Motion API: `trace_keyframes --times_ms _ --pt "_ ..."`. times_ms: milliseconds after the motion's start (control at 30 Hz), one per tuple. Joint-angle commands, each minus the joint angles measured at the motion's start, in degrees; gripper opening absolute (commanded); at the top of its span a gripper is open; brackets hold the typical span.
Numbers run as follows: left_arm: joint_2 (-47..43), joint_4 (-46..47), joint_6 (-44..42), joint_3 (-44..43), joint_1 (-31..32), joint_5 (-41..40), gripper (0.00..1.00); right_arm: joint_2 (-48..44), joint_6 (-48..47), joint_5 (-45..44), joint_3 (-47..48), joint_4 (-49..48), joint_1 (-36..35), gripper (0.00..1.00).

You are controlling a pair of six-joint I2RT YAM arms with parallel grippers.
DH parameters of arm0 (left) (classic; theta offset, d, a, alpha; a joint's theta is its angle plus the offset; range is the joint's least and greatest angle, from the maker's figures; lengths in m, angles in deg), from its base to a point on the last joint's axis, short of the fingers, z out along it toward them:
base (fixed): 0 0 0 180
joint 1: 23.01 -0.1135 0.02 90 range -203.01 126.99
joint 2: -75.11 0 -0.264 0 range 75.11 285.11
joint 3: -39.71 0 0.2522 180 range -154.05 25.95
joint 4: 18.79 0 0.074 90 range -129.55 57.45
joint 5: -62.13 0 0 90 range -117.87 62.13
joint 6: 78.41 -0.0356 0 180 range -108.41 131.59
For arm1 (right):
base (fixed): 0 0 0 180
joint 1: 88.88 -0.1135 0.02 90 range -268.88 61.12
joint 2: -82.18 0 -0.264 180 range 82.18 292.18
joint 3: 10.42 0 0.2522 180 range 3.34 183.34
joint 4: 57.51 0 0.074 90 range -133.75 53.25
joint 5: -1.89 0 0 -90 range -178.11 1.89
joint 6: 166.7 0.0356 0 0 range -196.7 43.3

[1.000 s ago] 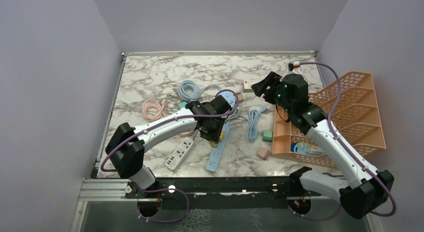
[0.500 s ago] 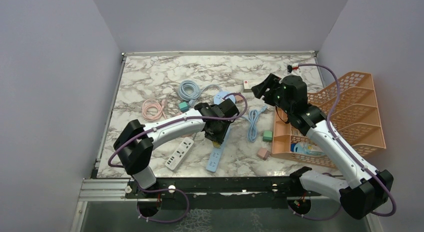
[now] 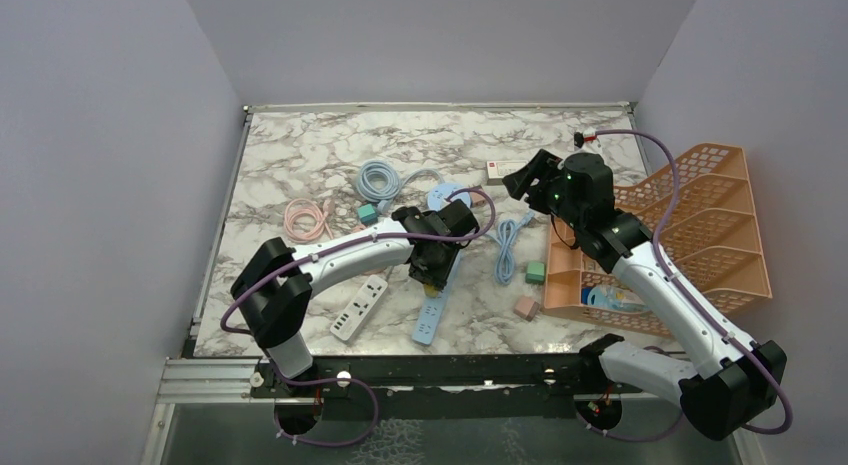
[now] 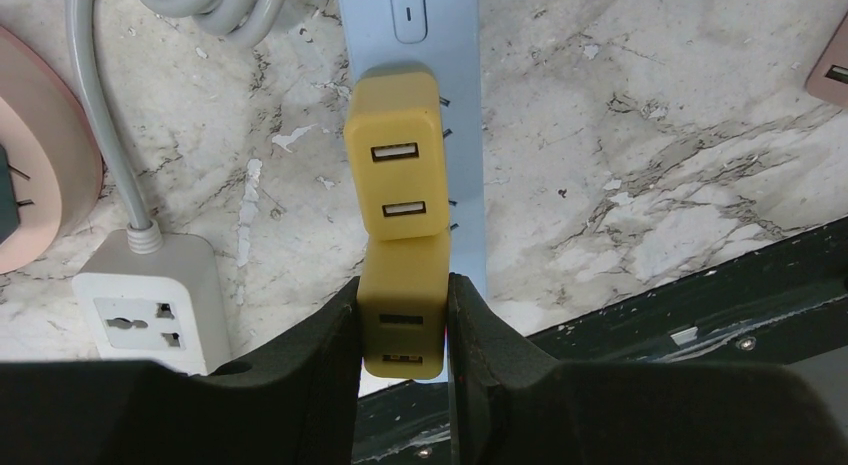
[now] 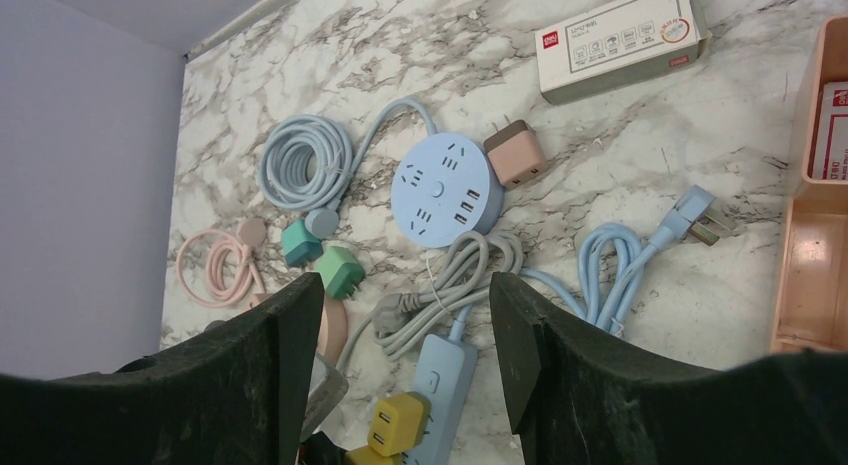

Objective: Insert the plug

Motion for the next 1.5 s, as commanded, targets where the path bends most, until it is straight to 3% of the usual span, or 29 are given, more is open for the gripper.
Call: trace_keyframes --times_ms 0,933,1467 --pt "0.7 -0.1 1.6 0.6 0.1 -1.9 0.0 -0.6 -0.2 -0.5 -0.6 -1.4 -0.1 0.62" --pt "4.4 1.9 3.4 3.6 0.9 -0.5 0.0 -0.6 0.0 -1.0 -1.4 -0.9 0.0 0.62" --pt "13.2 1.6 4.7 11.1 4.1 -0.9 0.0 -0.2 0.2 -1.4 -1.7 -0.3 -0.1 0.62"
